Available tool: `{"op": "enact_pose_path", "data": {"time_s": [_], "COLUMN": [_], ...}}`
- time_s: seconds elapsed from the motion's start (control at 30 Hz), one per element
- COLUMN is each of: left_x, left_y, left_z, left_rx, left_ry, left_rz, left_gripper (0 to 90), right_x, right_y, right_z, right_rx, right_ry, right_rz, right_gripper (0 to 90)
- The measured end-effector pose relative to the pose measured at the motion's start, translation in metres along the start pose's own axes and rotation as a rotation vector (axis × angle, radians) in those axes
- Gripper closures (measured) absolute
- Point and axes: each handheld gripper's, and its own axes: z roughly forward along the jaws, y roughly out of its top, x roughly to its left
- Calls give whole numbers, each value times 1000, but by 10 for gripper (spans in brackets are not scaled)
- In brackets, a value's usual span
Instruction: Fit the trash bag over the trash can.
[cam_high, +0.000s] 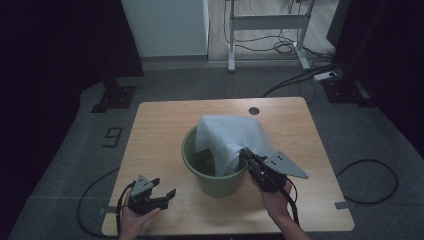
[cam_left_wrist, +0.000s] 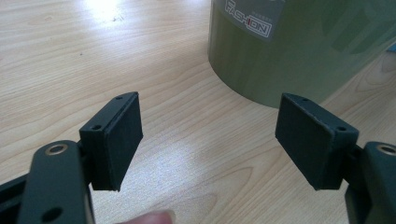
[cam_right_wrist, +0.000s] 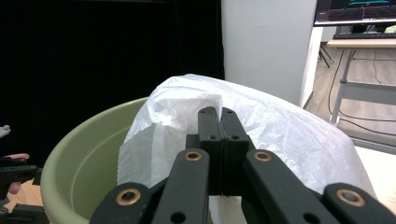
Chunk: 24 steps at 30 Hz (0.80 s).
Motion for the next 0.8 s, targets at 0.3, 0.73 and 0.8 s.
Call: {"op": "enact_pose_path", "data": {"time_s": [0.3, 0.73, 0.8], "left_x": [3, 1, 1], "left_y": [-2, -3, -3], "left_z": [-1, 3, 3], "left_rx": [-4, 11, 12], "left_ry": [1, 2, 2], "left_rz": [-13, -11, -10], "left_gripper": [225, 225, 225], "right_x": [2, -15, -21], "right_y": [-3, -25, -35], "right_z": [-11, -55, -59], "right_rx": [-44, -31, -18], "right_ry": [28, 9, -20], "right_rz": [-15, -14, -10], "right_gripper": [423, 308, 294]}}
